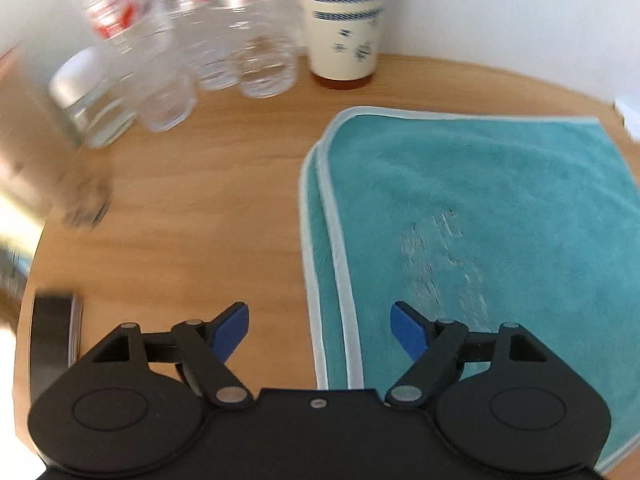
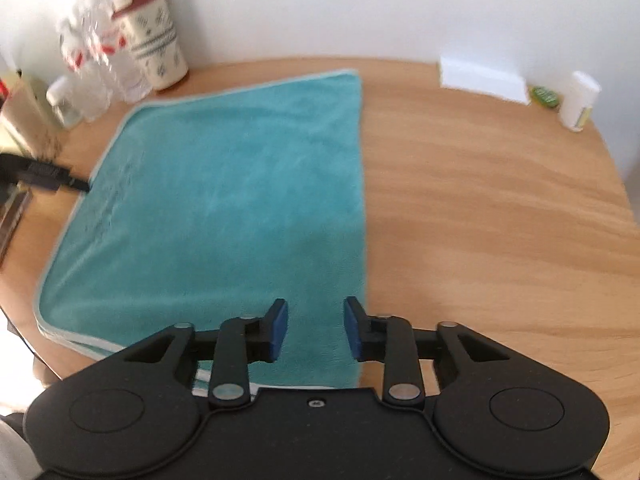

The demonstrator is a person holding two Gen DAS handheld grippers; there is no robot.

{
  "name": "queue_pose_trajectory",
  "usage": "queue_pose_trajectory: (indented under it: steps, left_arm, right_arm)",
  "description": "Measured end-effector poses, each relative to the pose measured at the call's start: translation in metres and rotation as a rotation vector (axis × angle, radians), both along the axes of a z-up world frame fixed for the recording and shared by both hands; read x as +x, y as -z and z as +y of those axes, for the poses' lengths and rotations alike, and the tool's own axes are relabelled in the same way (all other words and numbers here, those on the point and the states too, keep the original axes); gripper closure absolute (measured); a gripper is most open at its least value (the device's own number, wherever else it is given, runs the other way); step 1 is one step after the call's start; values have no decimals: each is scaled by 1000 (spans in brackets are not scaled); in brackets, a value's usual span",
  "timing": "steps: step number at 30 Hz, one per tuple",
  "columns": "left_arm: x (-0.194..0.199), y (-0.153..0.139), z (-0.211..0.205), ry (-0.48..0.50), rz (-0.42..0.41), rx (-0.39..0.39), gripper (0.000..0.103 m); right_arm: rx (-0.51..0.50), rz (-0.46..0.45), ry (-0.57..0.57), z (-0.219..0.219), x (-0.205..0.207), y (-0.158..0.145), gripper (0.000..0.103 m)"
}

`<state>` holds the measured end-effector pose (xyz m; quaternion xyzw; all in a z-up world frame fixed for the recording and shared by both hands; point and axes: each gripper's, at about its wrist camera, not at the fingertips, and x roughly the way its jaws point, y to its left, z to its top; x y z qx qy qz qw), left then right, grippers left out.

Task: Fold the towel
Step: 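Open both grippers to release the folded towel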

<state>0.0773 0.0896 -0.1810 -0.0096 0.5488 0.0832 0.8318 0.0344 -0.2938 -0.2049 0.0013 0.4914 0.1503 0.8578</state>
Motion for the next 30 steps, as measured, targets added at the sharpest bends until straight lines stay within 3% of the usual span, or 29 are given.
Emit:
queue_pose_trajectory:
  steps: [3, 9, 11, 14, 30]
  left_arm:
    - [-37, -9, 3, -57, 1, -48, 23]
    - [-89, -11, -6, -18, 10, -14, 18]
    - [-95, -7, -6, -27, 23, -3, 18]
    - [-103, 0, -2, -86, 57, -49, 18]
    - [-118, 17, 10, -179, 47, -124, 18]
  right_arm:
    - [3, -1, 4, -14, -4, -2, 55]
    - [72, 94, 50, -42, -8, 11, 55]
    - [59, 91, 50, -44, -9, 16, 55]
    - [106, 113, 58, -49, -10, 19, 55]
    - [296, 196, 49, -48, 3, 36, 55]
